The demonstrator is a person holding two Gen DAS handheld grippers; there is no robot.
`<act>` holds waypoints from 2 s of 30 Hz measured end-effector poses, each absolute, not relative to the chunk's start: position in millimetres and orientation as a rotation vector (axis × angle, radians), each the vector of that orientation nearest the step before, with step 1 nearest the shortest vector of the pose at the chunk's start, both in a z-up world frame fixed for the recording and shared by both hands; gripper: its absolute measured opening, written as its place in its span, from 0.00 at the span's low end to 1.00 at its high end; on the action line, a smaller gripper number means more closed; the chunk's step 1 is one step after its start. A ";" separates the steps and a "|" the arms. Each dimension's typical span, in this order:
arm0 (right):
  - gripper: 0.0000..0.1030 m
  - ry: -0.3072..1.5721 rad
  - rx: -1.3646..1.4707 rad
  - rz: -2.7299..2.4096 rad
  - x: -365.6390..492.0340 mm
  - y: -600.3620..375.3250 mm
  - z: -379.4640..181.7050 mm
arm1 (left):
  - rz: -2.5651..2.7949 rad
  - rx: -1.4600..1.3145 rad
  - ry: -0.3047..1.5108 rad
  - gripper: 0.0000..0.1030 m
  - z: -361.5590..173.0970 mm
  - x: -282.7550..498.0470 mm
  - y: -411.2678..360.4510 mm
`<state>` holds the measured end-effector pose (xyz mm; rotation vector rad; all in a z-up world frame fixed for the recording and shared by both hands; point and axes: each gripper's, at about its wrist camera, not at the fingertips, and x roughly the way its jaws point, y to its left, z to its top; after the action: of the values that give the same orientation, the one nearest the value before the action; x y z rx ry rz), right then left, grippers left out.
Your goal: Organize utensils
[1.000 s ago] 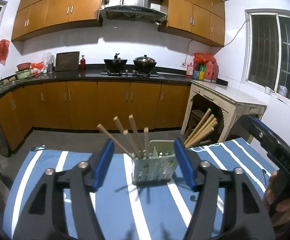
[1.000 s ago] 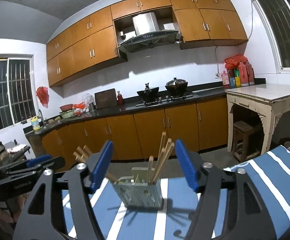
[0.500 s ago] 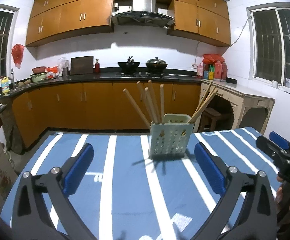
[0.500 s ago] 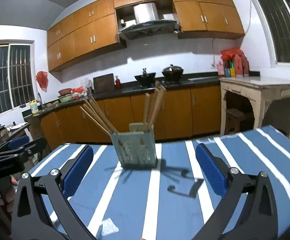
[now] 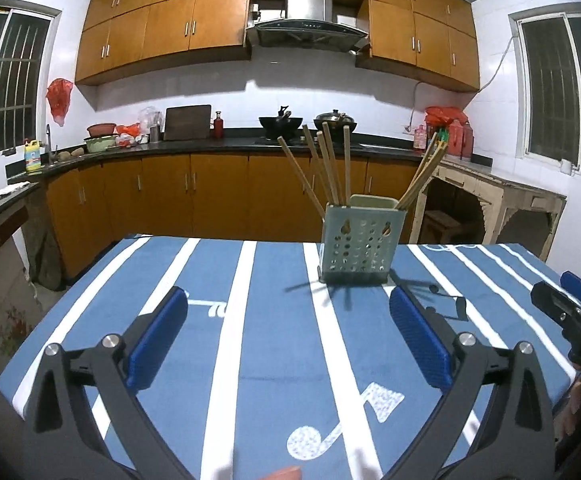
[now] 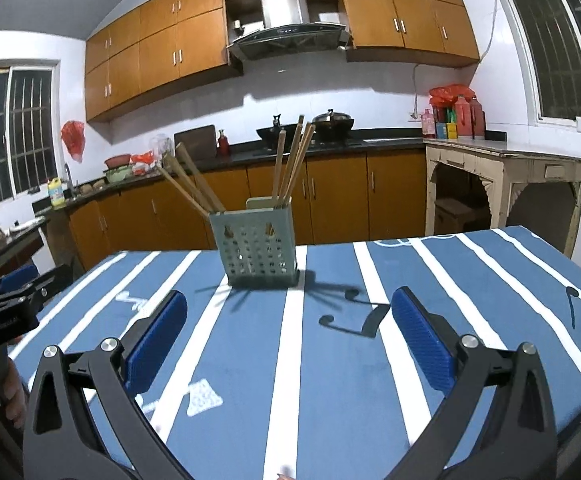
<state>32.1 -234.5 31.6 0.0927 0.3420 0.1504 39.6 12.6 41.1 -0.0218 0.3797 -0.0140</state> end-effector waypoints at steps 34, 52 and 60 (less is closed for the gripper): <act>0.98 0.373 0.041 0.122 11.9 -225.5 1.2 | 0.038 0.009 0.419 0.96 -6.4 7.6 12.2; 0.98 0.380 0.051 0.117 11.6 -226.5 1.8 | 0.036 0.007 0.418 0.96 -7.1 7.6 11.7; 0.98 0.382 0.051 0.116 12.0 -225.7 0.4 | 0.034 0.006 0.419 0.96 -7.2 7.7 11.2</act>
<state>12.0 -225.7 0.4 0.0512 0.3825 0.1162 7.7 11.2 -7.2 0.0058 0.4192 0.0341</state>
